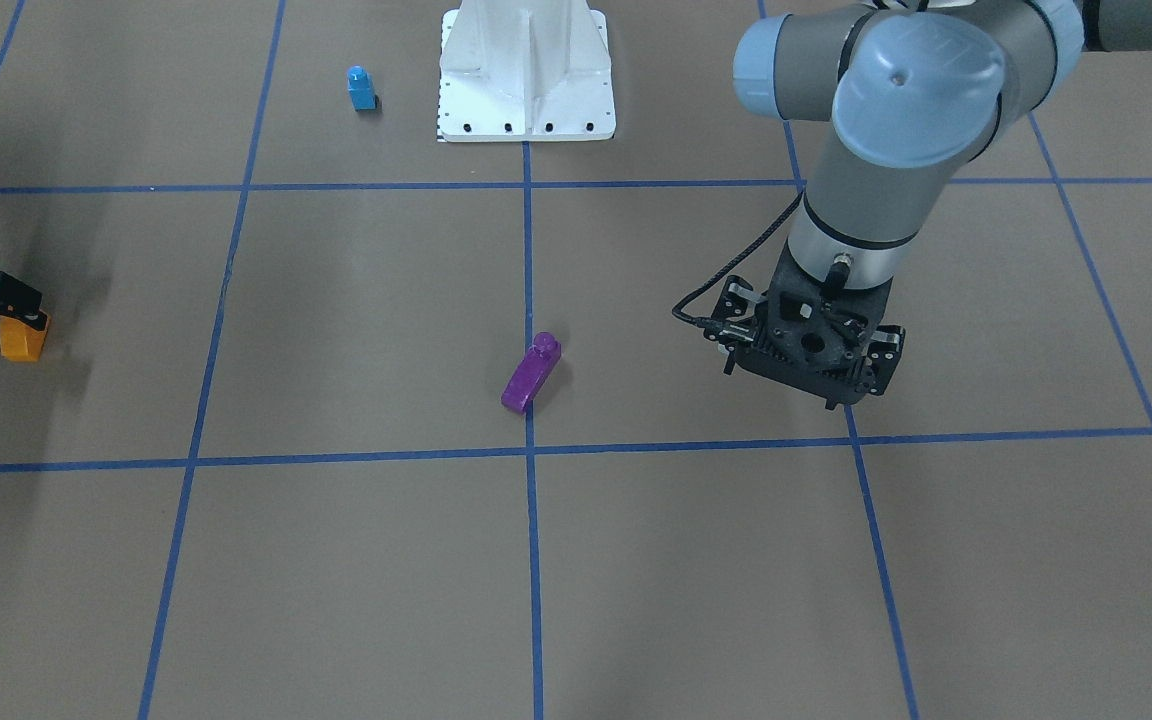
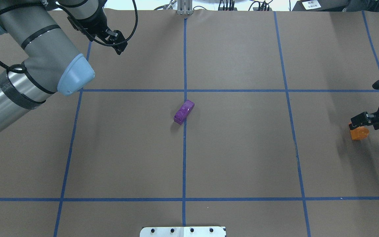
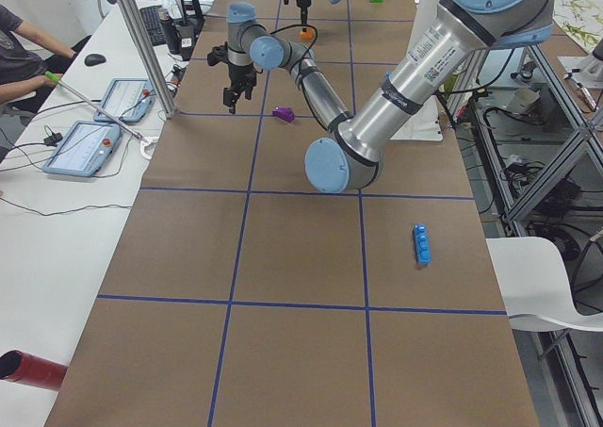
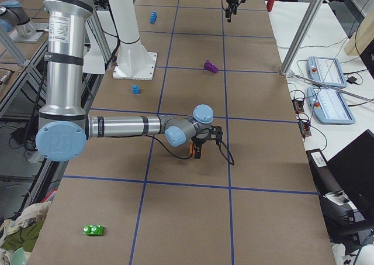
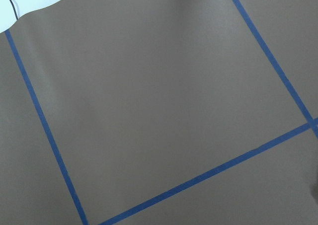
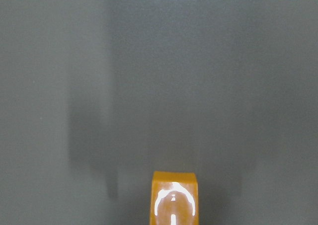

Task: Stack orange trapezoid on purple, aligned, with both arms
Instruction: 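Lower the right gripper and grasp the orange trapezoid block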

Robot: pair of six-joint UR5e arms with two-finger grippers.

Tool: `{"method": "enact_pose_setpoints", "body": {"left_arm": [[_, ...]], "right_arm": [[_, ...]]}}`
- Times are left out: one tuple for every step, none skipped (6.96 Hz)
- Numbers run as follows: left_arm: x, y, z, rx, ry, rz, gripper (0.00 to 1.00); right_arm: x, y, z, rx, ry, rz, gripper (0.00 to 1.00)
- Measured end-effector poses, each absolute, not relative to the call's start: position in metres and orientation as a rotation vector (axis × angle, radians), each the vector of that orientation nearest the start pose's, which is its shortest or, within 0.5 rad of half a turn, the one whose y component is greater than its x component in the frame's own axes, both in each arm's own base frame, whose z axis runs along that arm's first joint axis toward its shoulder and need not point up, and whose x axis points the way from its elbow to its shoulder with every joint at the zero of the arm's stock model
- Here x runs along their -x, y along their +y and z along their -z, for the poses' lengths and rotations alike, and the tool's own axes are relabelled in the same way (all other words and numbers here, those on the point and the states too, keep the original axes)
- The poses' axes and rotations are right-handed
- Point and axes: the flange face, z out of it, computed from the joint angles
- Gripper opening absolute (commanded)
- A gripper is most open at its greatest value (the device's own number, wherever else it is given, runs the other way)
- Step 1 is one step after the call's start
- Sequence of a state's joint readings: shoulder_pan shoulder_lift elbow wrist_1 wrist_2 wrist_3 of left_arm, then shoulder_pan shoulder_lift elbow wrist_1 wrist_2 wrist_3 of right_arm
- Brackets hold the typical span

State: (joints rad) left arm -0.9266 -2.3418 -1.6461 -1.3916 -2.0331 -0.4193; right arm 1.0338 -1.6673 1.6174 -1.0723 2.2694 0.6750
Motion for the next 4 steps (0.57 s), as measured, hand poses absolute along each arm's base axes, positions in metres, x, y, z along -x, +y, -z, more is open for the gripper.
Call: {"method": "enact_pose_setpoints", "body": {"left_arm": [[-0.343, -0.605, -0.183, -0.34, 0.719, -0.367, 1.0], [-0.342, -0.605, -0.184, -0.339, 0.718, -0.366, 1.0], [-0.342, -0.606, -0.185, -0.339, 0.716, -0.365, 1.0], [-0.341, -0.607, -0.186, -0.338, 0.714, -0.367, 1.0]], "right_arm": [[0.187, -0.444, -0.631, 0.041, -0.806, 0.031, 0.74], [0.193, -0.449, -0.63, 0.042, -0.806, 0.036, 0.49], [0.198, -0.454, -0.63, 0.043, -0.807, 0.039, 0.39], [0.2, -0.456, -0.63, 0.044, -0.807, 0.04, 0.32]]}}
